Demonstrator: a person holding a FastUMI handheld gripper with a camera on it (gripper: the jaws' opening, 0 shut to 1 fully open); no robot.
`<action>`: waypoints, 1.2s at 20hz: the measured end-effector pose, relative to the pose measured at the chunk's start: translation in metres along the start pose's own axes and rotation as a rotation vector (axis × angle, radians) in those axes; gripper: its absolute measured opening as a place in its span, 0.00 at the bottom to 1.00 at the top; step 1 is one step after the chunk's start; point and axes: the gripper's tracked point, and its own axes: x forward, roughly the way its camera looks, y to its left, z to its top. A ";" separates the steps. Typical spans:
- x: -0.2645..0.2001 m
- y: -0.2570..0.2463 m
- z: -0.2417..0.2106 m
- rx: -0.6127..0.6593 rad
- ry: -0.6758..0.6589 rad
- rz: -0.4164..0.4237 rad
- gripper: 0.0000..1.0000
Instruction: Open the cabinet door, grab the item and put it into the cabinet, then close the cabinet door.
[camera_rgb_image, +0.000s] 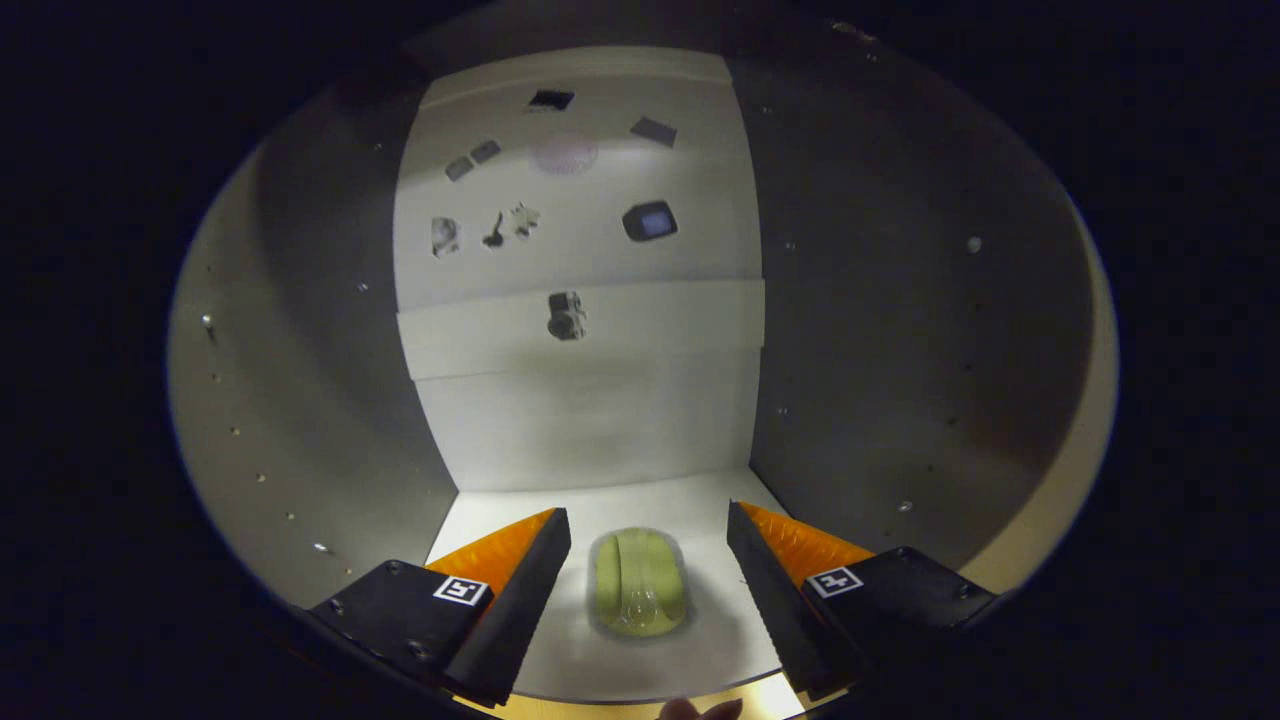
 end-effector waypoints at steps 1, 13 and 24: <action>-0.016 0.000 0.010 -0.010 -0.035 0.008 0.99; -0.266 -0.025 0.109 -0.060 -0.423 0.027 0.98; -0.453 -0.113 0.085 -0.068 -0.438 0.027 0.97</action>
